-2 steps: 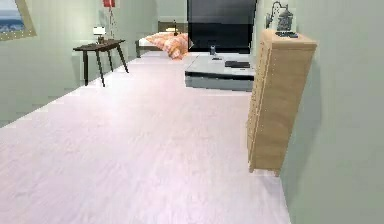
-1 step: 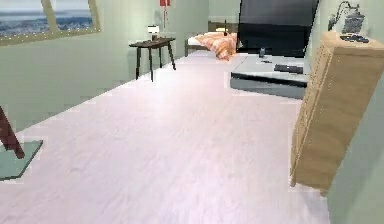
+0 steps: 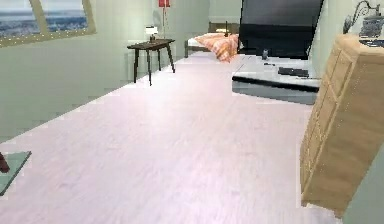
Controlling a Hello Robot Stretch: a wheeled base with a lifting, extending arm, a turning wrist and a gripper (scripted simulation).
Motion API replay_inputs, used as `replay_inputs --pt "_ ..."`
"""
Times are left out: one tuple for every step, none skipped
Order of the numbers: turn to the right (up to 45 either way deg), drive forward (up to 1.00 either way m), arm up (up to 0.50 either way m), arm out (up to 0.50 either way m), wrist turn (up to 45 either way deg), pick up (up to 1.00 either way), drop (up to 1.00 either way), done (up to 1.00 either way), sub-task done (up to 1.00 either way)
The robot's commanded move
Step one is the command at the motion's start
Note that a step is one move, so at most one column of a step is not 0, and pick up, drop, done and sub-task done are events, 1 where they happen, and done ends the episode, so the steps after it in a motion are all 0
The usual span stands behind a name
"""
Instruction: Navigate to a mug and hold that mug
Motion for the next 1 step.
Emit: replay_inputs --pt "-3.0 0.0 0.0 0.0 0.0 0.0 0.0 0.0 0.0"
